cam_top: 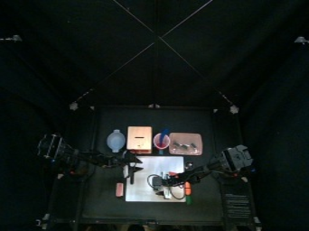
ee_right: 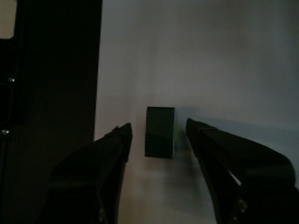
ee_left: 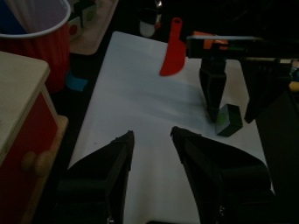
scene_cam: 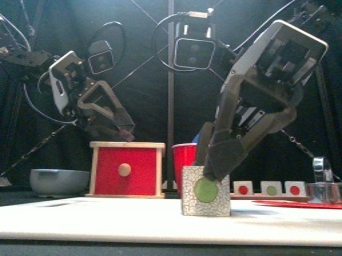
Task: Place sushi on board then cut the sushi with the knife then place the pieces on the plate
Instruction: Place the 4 sushi pieces on the plate
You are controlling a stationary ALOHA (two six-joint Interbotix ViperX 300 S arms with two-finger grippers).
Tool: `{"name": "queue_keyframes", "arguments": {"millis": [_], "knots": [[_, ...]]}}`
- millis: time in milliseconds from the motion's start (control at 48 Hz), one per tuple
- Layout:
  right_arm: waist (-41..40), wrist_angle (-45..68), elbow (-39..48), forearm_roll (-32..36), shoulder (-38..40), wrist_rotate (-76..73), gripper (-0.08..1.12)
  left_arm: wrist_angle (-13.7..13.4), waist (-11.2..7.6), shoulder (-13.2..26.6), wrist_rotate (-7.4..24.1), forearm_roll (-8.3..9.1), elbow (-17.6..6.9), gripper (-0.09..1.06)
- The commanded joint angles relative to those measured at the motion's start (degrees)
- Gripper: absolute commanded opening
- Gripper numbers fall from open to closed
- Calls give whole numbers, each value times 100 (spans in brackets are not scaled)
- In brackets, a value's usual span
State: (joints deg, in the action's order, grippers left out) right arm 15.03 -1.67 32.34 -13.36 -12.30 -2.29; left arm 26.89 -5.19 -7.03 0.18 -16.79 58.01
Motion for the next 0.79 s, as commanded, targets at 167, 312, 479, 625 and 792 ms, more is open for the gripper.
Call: {"name": "queue_keyframes", "arguments": {"millis": [167, 312, 479, 625, 792], "knots": [[-105, -237, -149, 44, 202, 0, 61, 18, 18, -26, 9, 0, -62, 79], [-422, -404, 53, 44, 659, 0, 57, 26, 18, -26, 9, 9, -62, 79], [-914, -554, 483, 53, 1354, 0, 57, 26, 18, -26, 18, 9, -53, 79], [-1547, -686, 1020, 158, 2101, 9, 57, 26, 18, -18, 18, 9, -44, 79], [-2276, -923, 1424, 387, 2813, 0, 57, 26, 18, -18, 18, 9, -18, 79]]}}
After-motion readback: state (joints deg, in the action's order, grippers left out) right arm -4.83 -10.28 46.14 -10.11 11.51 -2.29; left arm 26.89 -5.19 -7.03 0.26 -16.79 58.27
